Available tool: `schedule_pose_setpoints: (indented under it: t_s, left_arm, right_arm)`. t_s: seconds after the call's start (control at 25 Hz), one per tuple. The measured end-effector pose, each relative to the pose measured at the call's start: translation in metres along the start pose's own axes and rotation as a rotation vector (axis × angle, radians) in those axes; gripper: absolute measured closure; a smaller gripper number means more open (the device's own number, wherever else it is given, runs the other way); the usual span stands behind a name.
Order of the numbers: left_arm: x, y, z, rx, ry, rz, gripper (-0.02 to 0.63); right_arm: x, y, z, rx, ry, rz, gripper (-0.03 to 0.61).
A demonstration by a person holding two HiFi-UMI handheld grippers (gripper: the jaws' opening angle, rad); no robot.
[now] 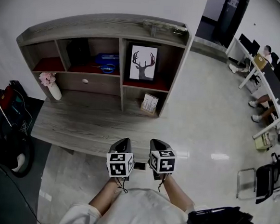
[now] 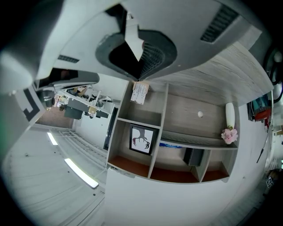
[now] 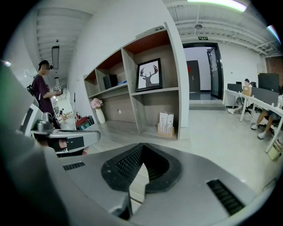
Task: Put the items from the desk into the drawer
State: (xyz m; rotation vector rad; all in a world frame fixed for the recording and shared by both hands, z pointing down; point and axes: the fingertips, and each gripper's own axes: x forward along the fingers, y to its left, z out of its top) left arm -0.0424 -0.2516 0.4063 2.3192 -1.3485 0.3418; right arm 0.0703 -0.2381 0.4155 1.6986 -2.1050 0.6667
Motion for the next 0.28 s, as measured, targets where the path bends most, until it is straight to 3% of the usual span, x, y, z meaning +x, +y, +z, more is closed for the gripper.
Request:
schedule_pose_setpoints:
  t_s: [0.28]
  left_arm:
    - [0.0006,-0.0006,-0.0048,-0.003,0.003,0.0,0.617]
  right_arm:
    - [-0.0008,-0.0028,-0.0033,0.003,0.0,-0.006,0.58]
